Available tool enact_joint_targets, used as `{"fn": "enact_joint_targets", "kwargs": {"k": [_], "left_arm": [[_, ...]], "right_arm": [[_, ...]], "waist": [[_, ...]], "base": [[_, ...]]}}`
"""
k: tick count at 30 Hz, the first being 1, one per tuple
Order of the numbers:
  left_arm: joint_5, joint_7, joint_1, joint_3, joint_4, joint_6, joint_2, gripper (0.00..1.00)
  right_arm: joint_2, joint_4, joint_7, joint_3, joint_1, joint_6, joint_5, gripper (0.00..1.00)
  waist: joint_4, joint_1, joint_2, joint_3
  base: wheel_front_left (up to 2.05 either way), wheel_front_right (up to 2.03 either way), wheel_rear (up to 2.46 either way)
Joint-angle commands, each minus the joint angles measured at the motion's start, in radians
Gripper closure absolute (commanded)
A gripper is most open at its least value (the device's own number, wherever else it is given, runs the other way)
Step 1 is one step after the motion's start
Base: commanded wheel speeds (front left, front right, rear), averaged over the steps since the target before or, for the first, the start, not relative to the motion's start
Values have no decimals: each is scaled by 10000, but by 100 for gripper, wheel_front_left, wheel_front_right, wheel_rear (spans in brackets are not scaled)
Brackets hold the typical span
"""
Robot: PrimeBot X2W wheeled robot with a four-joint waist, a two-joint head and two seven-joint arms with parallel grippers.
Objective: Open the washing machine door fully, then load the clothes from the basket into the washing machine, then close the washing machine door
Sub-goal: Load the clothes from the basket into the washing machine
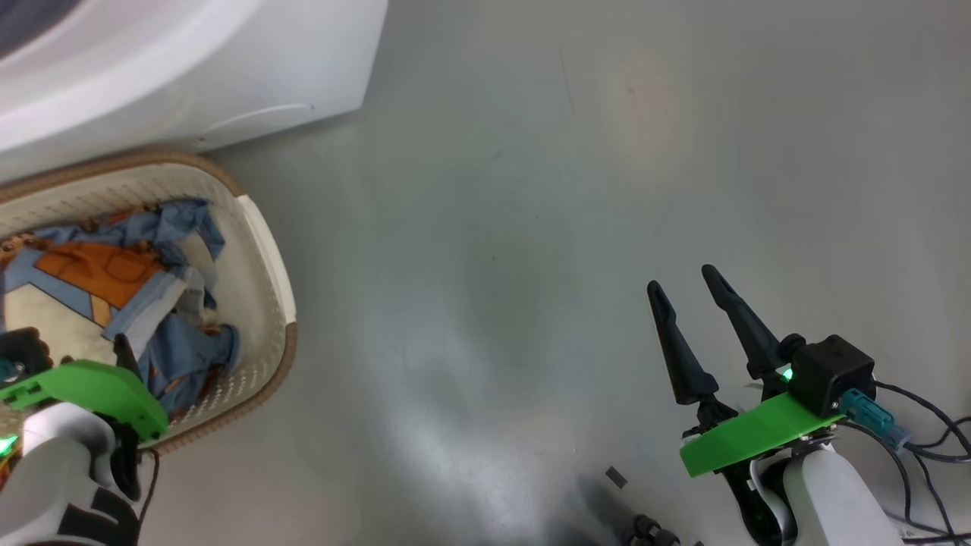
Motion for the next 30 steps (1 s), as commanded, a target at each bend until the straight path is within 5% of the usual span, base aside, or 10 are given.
{"fn": "enact_joint_targets", "kwargs": {"k": [1, 30], "left_arm": [[-65, -52, -52, 214, 31, 52, 398, 0], [-89, 200, -1626, -187, 789, 261, 1101, 3]], "right_arm": [[-59, -224, -118, 166, -40, 16, 127, 0], [-236, -670, -118, 176, -212, 16, 210, 0]], "waist": [[-101, 0, 0, 341], [-583, 0, 0, 1755]], "base": [[0, 0, 0], [0, 0, 0]]}}
